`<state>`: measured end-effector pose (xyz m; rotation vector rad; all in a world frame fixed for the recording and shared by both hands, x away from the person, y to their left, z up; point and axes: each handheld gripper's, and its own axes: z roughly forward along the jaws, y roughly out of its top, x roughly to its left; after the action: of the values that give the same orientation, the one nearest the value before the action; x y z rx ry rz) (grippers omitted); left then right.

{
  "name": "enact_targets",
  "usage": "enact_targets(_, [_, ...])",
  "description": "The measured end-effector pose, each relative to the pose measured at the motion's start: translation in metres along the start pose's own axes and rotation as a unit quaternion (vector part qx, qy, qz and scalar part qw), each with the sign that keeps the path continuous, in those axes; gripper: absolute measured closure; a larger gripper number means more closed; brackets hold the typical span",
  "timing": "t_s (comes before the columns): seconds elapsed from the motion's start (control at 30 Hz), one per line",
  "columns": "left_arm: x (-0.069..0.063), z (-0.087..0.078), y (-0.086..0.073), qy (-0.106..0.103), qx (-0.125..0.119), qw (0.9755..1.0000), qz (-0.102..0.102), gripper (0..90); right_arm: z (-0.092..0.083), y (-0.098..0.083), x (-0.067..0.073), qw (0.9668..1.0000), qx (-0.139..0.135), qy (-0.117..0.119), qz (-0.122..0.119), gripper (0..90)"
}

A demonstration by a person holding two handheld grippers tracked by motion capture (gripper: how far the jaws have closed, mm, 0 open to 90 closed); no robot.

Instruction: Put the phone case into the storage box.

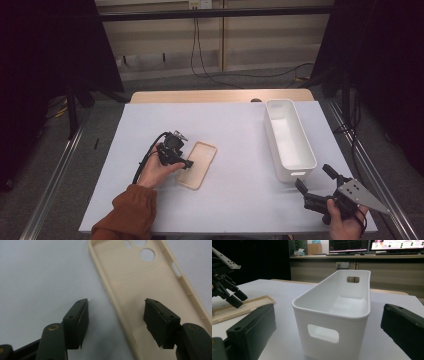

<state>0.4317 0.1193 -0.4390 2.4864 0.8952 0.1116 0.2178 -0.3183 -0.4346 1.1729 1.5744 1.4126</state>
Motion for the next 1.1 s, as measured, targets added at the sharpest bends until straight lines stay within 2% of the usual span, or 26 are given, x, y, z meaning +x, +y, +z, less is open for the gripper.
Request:
enact_targets(0.1, [-0.0004, 0.0001, 0.0006, 0.005, 0.002, 1.0, -0.002, 37.2, -0.0001, 0.0, 0.0004, 1.0, 0.001, 0.001, -0.001, 0.0])
enact_targets(0.17, [-0.0006, -0.0002, 0.001, 0.004, 0.005, 0.9999, -0.012, 39.5, -0.0001, 0.0, 0.0005, 1.0, 0.0, 0.001, 0.0, 0.0])
enact_targets(0.37, [0.0001, -0.0014, 0.0013, 0.005, 0.009, 0.9998, -0.018, 45.5, 0.0, 0.0, 0.0004, 1.0, 0.001, 0.001, 0.0, 0.0])
enact_targets(0.53, [-0.0018, -0.0026, 0.0014, 0.0, 0.014, 0.9996, -0.024, 54.0, -0.0002, 0.0, 0.0005, 1.0, 0.0, 0.001, 0.0, 0.0])
enact_targets(0.67, [-0.0019, -0.0028, 0.0026, -0.003, 0.019, 0.9995, -0.024, 56.7, -0.0001, 0.0, 0.0007, 1.0, 0.001, 0.001, -0.002, 0.0])
enact_targets(0.8, [-0.0019, -0.0031, 0.0028, -0.013, 0.02, 0.9993, -0.028, 63.8, -0.0001, -0.0001, 0.0006, 1.0, 0.001, 0.001, -0.001, 0.0])
enact_targets(1.03, [-0.0003, -0.003, 0.0021, -0.018, 0.017, 0.9987, -0.044, 66.9, -0.0002, 0.0, 0.0007, 1.0, 0.001, 0.001, -0.002, 0.0])
enact_targets(1.1, [0.0005, -0.0033, 0.0021, -0.023, 0.019, 0.9987, -0.042, 69.2, -0.0001, -0.0001, 0.0006, 1.0, 0.001, 0.001, -0.002, 0.0])
